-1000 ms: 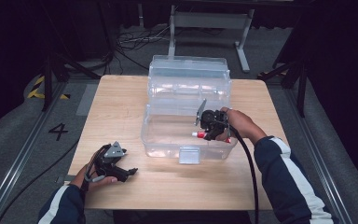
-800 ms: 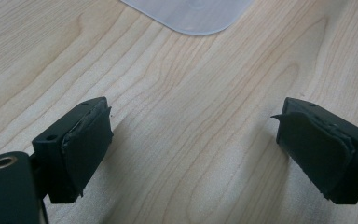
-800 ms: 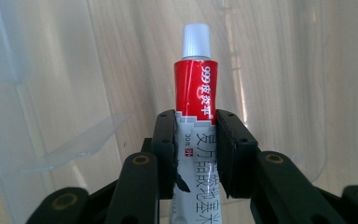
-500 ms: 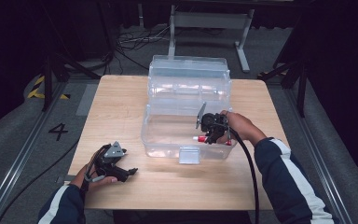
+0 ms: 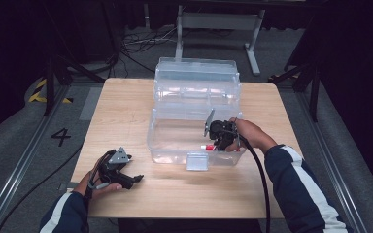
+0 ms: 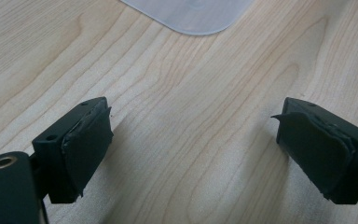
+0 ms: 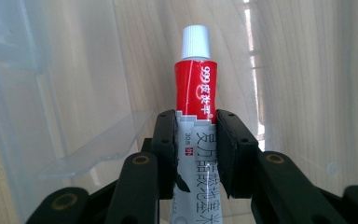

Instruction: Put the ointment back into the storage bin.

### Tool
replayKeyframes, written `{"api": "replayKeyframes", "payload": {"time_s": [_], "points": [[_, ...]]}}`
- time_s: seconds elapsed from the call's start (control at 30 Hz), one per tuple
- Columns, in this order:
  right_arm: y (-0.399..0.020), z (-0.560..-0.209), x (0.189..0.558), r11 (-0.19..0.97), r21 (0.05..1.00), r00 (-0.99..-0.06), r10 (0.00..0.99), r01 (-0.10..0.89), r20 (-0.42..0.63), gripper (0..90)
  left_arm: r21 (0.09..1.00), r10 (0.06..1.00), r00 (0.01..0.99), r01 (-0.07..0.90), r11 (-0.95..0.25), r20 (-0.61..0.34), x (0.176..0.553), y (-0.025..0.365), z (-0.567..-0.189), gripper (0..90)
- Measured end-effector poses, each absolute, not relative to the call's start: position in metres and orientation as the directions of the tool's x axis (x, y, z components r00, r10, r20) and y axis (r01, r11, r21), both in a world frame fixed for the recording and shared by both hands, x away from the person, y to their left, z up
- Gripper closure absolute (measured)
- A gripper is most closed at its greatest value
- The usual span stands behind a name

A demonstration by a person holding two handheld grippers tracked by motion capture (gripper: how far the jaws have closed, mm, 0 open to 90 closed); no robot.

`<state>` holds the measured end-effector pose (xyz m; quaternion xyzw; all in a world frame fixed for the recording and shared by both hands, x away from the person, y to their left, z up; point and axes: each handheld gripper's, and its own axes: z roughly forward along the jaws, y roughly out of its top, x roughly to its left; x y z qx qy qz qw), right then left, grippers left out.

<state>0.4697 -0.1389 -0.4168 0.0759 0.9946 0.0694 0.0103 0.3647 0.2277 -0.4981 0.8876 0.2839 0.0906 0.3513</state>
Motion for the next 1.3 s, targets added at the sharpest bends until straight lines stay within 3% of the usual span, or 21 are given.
{"api": "replayKeyframes", "payload": {"time_s": [0.63,1.3], "points": [[-0.142,-0.415,0.47,0.974,0.149,-0.985,0.173,0.169,-0.014,69.8,0.675,0.568,0.822,0.44,-0.593,-0.038,0.365,0.228,-0.498,10.6],[-0.16,-0.398,0.465,0.947,0.236,-0.968,0.24,0.219,-0.066,63.3,0.674,0.569,0.822,0.441,-0.592,-0.038,0.365,0.227,-0.498,10.4]]}}
